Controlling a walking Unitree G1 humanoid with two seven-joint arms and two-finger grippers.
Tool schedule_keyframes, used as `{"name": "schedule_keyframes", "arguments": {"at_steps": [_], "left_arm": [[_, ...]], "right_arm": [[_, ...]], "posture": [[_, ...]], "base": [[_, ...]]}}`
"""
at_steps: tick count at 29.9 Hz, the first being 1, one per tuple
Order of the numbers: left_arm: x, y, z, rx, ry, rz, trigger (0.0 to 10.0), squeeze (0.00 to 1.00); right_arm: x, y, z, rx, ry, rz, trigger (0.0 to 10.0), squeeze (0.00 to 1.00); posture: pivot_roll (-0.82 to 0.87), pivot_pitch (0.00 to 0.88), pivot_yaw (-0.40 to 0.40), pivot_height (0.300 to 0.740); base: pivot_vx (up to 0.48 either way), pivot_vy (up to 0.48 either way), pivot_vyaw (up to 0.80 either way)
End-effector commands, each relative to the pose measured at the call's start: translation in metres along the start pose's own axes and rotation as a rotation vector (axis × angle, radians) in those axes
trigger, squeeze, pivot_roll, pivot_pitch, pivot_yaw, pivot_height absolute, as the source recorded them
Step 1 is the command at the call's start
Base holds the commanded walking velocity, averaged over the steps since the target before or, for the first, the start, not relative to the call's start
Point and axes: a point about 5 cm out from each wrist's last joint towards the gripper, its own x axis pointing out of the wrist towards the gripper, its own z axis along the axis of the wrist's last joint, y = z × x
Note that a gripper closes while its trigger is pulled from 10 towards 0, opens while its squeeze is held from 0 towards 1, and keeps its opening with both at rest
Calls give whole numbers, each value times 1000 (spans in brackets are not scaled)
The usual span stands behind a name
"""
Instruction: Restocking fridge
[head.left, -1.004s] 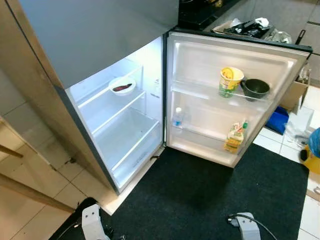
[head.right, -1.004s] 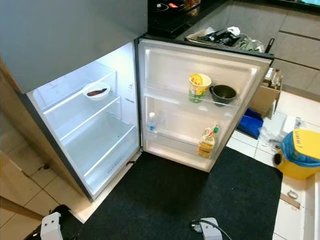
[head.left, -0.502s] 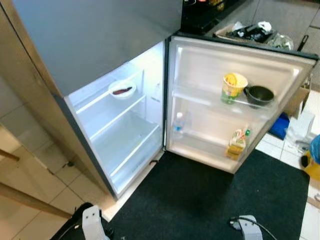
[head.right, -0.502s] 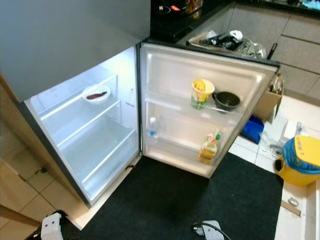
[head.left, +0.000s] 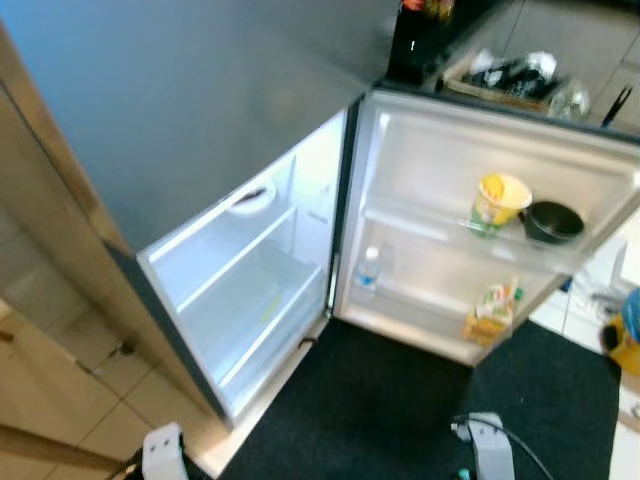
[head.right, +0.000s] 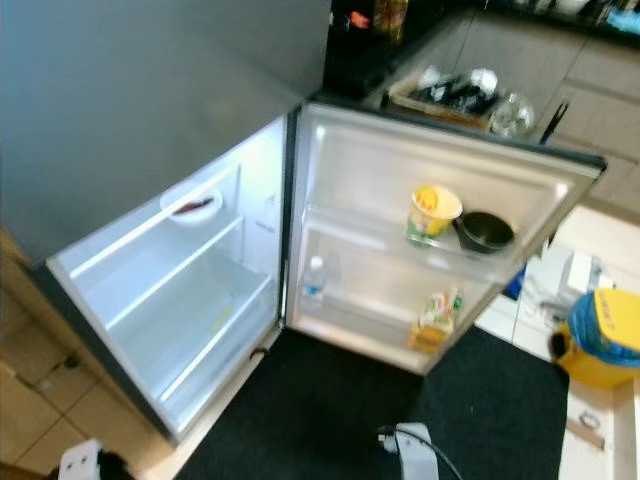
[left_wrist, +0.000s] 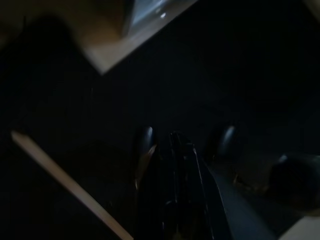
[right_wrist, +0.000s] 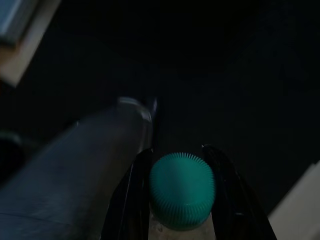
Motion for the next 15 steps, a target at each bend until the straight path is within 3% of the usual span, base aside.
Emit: {"name": "schedule_keyframes", "arguments": {"at_steps": [1,8,15], "left_arm": [[1,-2,1,1,0,-8,10000,0],[2,-4,3,3,-4,-9,10000,0],[3,-7,2,24,4,-9,10000,0]], "right_arm": [[-2,-6,-7,14,23,-21,10000,0],[-2,-6,-6,20,5,-28,10000,0],[-2,-6,-3,13,-9,-32,10000,0]], "posture": [[-53,62,3,740],[-53,63,4,740],[-58,63,6,740]], "base": [[311,0,-788],[304,0,-775],[41,0,0]]}}
